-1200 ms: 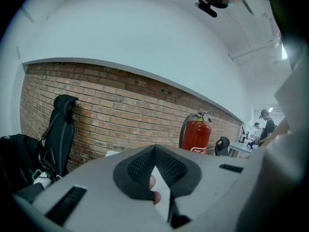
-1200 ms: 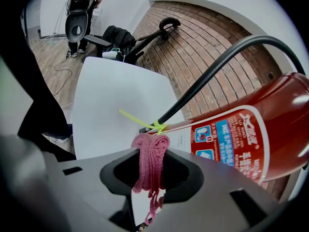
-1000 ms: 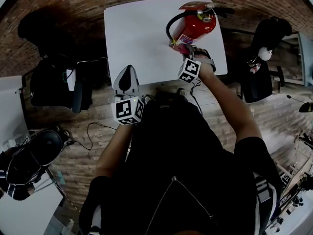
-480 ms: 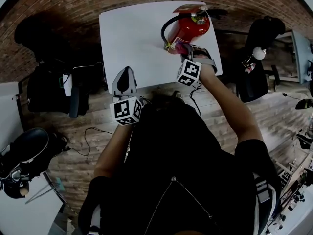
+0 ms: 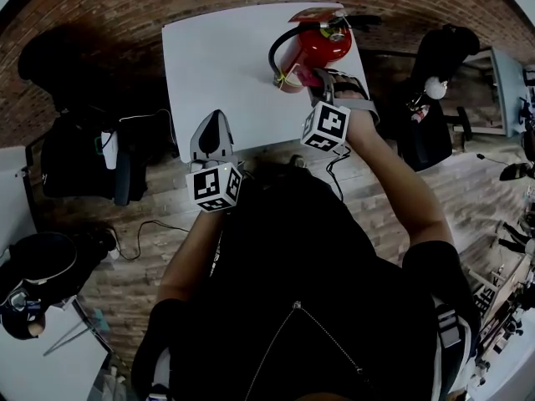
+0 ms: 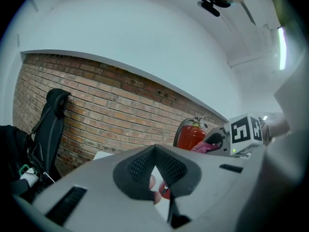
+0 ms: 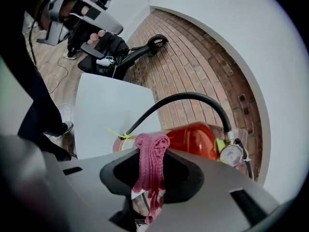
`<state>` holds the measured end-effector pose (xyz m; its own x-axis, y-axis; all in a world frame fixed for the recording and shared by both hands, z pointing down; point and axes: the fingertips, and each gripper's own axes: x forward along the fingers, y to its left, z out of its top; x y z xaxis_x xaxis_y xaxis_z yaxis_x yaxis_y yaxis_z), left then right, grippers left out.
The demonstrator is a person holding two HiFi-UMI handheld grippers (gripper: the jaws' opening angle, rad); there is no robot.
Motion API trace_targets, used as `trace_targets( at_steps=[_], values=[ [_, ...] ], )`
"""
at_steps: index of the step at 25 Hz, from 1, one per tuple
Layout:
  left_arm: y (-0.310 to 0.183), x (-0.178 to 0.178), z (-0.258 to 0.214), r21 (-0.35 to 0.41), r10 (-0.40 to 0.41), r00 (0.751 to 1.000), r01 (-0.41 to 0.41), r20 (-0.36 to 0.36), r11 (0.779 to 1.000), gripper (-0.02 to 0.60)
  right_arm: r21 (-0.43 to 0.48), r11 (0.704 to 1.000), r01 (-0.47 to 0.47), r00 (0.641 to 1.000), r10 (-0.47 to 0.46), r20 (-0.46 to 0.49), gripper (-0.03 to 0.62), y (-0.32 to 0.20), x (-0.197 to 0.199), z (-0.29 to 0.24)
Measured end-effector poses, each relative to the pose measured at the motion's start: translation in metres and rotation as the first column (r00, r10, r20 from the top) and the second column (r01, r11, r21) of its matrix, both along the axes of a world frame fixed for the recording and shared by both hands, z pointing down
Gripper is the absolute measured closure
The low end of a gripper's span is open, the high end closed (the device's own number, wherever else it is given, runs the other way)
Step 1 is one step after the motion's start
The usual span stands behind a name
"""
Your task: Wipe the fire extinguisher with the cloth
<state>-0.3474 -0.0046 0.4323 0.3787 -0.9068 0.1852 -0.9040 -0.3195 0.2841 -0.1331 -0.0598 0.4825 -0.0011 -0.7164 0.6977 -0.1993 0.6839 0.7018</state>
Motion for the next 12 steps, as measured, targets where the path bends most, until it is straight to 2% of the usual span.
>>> trace_targets(
  at_steps=[12],
  values=[
    [-0.005, 0.004, -0.003, 0.011, 0.014, 1.0, -0.014, -0.024, 1.0, 0.574, 0.047, 0.998, -0.037, 0.999, 0.037, 0.001, 0.474, 0.0, 0.003, -0.052]
  ],
)
